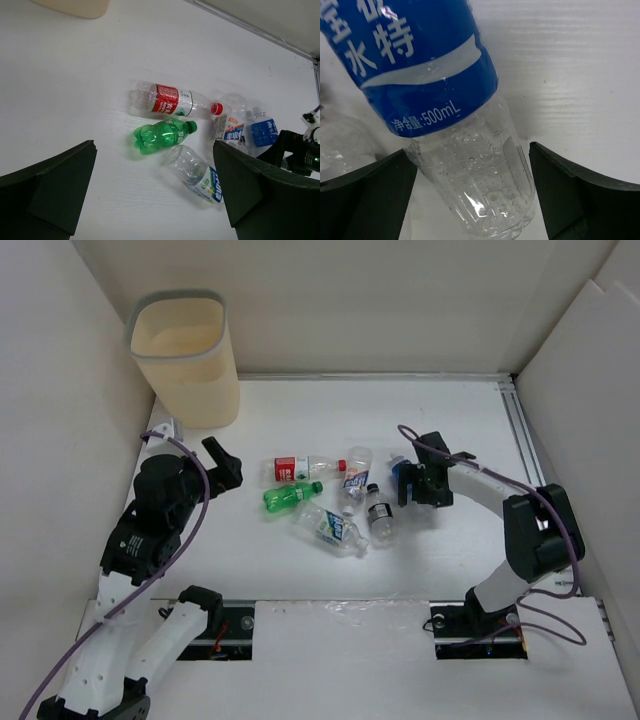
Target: Put the plastic bottles in the bin
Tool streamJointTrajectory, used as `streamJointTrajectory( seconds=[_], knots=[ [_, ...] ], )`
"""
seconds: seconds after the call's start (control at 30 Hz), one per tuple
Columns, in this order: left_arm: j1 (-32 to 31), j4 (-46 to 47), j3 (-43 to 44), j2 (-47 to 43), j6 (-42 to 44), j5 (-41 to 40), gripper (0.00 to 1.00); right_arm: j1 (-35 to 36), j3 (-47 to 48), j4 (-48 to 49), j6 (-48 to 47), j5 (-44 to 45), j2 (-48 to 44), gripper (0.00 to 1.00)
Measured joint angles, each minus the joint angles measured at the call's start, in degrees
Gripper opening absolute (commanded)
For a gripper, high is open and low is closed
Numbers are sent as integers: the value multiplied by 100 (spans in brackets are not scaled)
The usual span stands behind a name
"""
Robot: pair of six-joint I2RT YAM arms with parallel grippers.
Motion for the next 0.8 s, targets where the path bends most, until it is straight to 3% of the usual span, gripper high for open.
streamJointTrajectory(
  seconds=[0.1,0.2,0.23,0.27,0.3,0.53,0.7,0.8],
  knots=[
    [0,2,0,0,20,28,100,76,-107,-13,92,4,0,75],
    [0,4,0,7,42,48,100,122,-107,48,138,2,2,27],
    [0,4,0,4,42,55,100,122,-107,85,146,-17,2,15],
    [0,7,0,4,44,57,100,122,-105,111,160,-9,0,15],
    [0,4,0,9,44,61,100,127,-105,142,192,-4,0,4],
    [0,140,46,216,55,389,100,160,7,-278,223,170,-378,0],
    [0,863,417,935,-28,1502,100,162,699,-651,168,109,-1534,0],
    [-81,1746,492,1412,-232,2465,100,203,1001,-166,42,-682,-2415,0]
  ],
)
